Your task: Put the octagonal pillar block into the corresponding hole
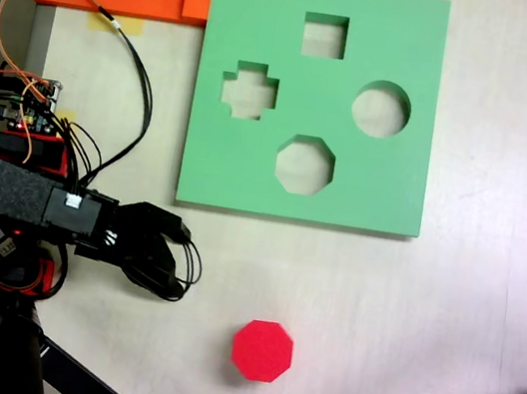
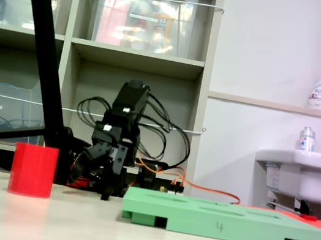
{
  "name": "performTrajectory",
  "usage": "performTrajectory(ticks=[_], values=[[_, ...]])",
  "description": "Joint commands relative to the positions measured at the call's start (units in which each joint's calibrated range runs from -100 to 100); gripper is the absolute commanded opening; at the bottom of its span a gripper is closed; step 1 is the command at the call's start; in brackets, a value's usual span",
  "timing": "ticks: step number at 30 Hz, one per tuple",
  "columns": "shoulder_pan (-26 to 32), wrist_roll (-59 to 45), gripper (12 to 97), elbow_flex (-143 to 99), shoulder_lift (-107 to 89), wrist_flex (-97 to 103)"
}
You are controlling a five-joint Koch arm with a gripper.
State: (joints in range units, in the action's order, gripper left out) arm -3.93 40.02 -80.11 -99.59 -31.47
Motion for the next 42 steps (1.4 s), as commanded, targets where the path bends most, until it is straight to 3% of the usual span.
performTrajectory(ticks=[1,6,15,29,42], values=[[0.15,0.93,44.4,6.93,-0.41,-12.29],[-0.1,2.2,58.1,36.74,8.25,-40.41],[-0.63,2.0,95.9,70.54,37.58,-58.13],[-4.0,-0.78,95.9,93.57,75.99,-58.51],[-6.79,-2.74,95.8,102.54,97.08,-57.55]])
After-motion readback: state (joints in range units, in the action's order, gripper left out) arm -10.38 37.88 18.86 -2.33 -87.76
